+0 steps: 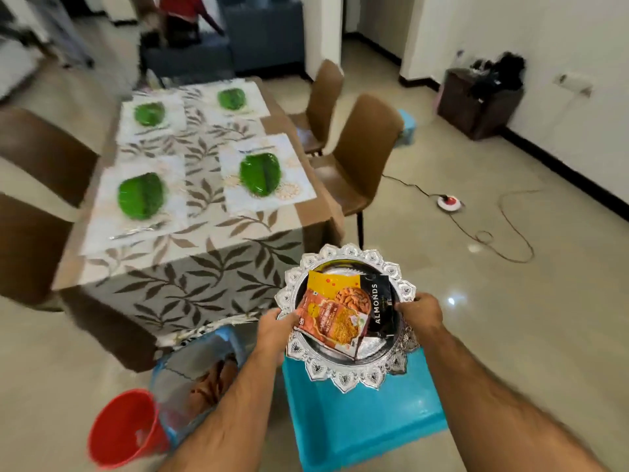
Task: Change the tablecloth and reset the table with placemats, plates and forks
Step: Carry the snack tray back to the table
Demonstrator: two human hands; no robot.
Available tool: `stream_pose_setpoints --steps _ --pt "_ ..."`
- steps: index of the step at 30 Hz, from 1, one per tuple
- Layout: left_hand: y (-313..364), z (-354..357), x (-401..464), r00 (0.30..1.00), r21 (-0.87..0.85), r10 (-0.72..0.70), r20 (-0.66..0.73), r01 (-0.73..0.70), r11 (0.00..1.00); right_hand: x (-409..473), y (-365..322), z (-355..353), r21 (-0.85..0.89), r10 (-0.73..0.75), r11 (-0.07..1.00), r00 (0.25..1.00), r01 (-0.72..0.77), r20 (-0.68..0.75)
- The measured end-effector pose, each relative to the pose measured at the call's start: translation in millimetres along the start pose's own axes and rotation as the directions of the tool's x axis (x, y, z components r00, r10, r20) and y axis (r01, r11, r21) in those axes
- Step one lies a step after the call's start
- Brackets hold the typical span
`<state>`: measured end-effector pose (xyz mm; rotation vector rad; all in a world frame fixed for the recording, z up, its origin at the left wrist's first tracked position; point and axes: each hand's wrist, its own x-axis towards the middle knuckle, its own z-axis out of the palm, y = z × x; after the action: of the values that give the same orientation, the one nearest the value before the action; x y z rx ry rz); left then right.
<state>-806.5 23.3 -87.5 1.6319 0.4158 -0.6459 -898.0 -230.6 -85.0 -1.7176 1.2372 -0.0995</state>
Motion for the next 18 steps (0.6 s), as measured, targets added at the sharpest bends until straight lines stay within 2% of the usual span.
stream_pose_setpoints --steps 5,10,12,15,18 --pt "35.1 -97.5 -39.5 0.983 0.008 0.123 -0.138 -0.123 0.992 -62.3 -70.1 46.3 -0.040 -0.138 0.989 0.987 0.142 0.085" --pt "34.2 -201.0 -55.6 0.960 -0.062 0.152 -0.234 -0.170 0.983 -135.9 -111.9 98.3 -0.020 -0.231 0.972 0.963 0.236 0.137" --pt "34.7 -244.5 -68.0 0.955 -0.064 0.179 -0.237 -0.199 0.978 -167.8 -122.2 120.5 -0.038 -0.269 0.960 0.950 0.278 0.157" --pt "32.4 -305.8 -84.7 0.944 -0.030 0.210 -0.255 -0.225 0.974 -222.2 -138.9 147.0 0.035 -0.305 0.952 0.936 0.303 0.179" --pt "9.0 -375.9 -48.4 0.943 -0.042 0.220 -0.248 -0.237 0.971 -274.9 -150.0 171.7 0.113 -0.314 0.949 0.925 0.295 0.216"
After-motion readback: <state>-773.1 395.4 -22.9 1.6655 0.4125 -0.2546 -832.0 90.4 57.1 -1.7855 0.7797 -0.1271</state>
